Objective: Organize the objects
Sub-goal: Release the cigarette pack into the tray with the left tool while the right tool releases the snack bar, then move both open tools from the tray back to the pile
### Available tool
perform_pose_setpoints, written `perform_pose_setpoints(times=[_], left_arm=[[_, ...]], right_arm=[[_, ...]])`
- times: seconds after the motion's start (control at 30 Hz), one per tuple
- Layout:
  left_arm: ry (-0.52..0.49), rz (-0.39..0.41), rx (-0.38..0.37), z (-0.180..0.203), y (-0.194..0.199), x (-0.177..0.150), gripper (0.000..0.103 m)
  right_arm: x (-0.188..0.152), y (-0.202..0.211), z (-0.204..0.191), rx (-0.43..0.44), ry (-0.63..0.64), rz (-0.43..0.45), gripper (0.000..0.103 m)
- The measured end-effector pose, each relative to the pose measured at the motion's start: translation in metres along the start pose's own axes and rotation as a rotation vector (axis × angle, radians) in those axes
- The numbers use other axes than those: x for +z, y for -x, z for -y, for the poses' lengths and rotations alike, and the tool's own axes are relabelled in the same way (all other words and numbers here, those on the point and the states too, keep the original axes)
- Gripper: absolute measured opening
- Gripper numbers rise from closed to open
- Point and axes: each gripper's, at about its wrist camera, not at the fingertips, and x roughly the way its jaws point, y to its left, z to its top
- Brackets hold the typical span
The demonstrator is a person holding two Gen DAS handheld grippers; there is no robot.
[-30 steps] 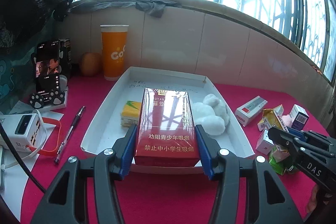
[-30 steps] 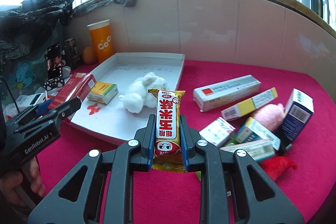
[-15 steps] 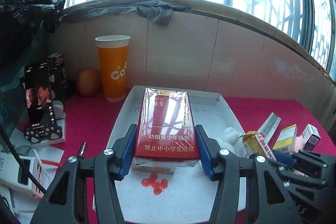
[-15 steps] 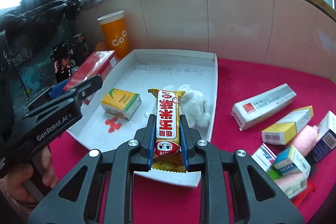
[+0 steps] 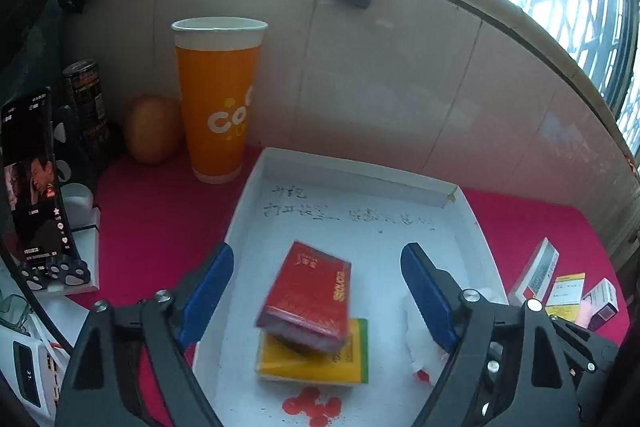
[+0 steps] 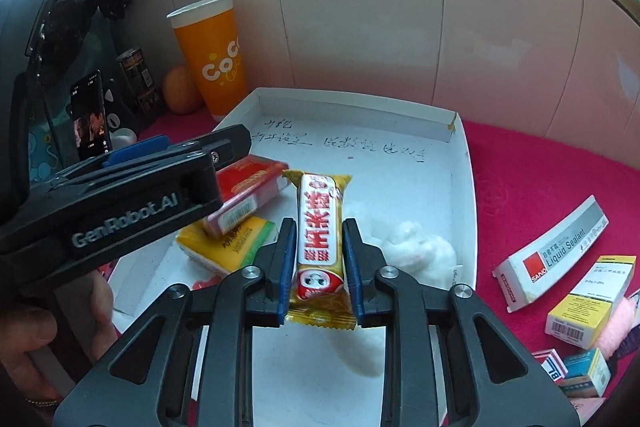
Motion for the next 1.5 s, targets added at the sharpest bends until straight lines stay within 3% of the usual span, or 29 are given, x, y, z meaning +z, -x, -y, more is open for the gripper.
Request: perform_pose_setpoints(times=[0.07,0.1,0.13,0.47,0.7,0.77,0.87,0.93,1.03,1.27,1.37,1.5], left_arm=[[0.012,0.013,0.048,-0.004,0.002,-0.001,0.095],[0.022,0.023,0.075,-0.006,0.004,-0.003,0.103],[0.03,0.036,0.081,-0.007,0.007,-0.004,0.103],[0.092,0.131,-0.004,0.005,0.051,-0.026,0.103],[0.018,0.16,-0.144,0.043,0.084,-0.06,0.103],[-0.018,0.139,-0.205,0.059,0.086,-0.074,0.103],[-0.065,0.075,-0.353,0.085,0.085,-0.093,0.103],[-0.101,0.001,-0.473,0.104,0.081,-0.105,0.103],[-0.178,-0.081,-0.569,0.135,0.075,-0.125,0.103],[-0.377,-0.237,-0.587,0.185,0.053,-0.165,0.103],[-0.417,-0.276,-0.56,0.191,0.044,-0.176,0.103],[-0.41,-0.282,-0.545,0.188,0.042,-0.181,0.103]], right_arm=[[-0.002,0.001,-0.002,-0.001,0.014,0.017,0.053],[-0.003,0.003,-0.003,-0.003,0.022,0.028,0.072],[-0.005,0.006,-0.004,-0.009,0.03,0.04,0.083],[-0.029,0.048,0.002,-0.021,0.053,0.123,0.087],[-0.063,0.1,0.045,-0.044,-0.021,0.193,0.087],[-0.075,0.125,0.069,-0.077,-0.076,0.245,0.087],[-0.093,0.155,0.109,-0.144,-0.164,0.305,0.087],[-0.103,0.17,0.137,-0.197,-0.221,0.324,0.087],[-0.119,0.182,0.182,-0.274,-0.327,0.313,0.087],[-0.168,0.179,0.254,-0.3,-0.529,0.191,0.087],[-0.175,0.173,0.257,-0.169,-0.505,0.167,0.087],[-0.175,0.152,0.242,-0.053,-0.449,0.068,0.087]])
